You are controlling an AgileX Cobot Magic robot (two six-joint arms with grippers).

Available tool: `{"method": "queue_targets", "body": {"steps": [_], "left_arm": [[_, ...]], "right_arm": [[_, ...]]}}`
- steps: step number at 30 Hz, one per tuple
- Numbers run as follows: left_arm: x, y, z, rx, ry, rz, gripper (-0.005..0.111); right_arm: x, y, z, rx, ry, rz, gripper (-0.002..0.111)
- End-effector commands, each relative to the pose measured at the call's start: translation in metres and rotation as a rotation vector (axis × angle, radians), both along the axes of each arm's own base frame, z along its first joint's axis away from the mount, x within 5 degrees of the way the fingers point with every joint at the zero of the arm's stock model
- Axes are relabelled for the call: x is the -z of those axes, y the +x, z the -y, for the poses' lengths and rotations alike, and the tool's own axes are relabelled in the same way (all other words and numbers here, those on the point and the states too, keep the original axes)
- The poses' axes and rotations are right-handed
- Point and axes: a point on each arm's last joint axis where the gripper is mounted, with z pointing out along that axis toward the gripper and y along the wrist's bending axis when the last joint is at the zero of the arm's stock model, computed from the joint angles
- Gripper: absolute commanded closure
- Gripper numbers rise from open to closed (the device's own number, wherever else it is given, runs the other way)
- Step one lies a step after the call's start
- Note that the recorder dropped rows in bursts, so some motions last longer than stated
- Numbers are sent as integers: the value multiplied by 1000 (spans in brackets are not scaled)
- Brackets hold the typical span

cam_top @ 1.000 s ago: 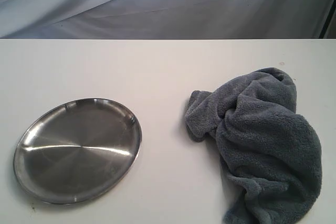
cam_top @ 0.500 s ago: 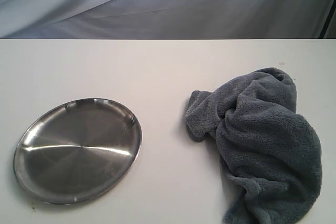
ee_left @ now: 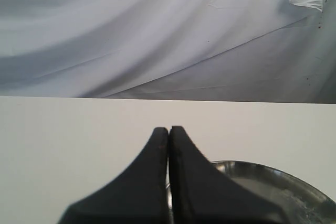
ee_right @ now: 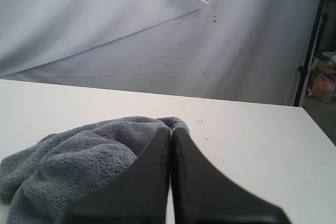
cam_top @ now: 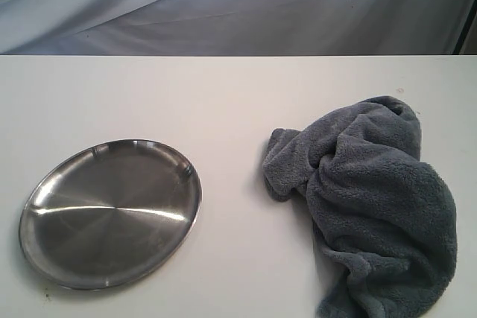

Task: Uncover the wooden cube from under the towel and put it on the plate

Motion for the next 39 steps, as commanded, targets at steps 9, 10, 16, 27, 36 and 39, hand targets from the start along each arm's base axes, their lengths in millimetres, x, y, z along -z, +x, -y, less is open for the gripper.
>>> {"method": "queue_targets", "body": {"steps": [9,10,16,27,36,39], "left_arm": [[1,0,0,1,-2,-1,105],[1,0,0,1,-2,-1,105],[1,0,0,1,0,-1,105],[1,0,0,1,-2,-1,105],[1,0,0,1,0,-1,105],[1,0,0,1,0,-1,105]], "right_arm": [[0,0,0,-3,-2,6,108],[0,0,0,-3,-2,6,108],[0,0,0,-2,-2,11,108],[-4,0,-1,-10,159,40,108],[-18,-1,2,4,283,199,108],[-30,-4,5,18,297,334,108]]}}
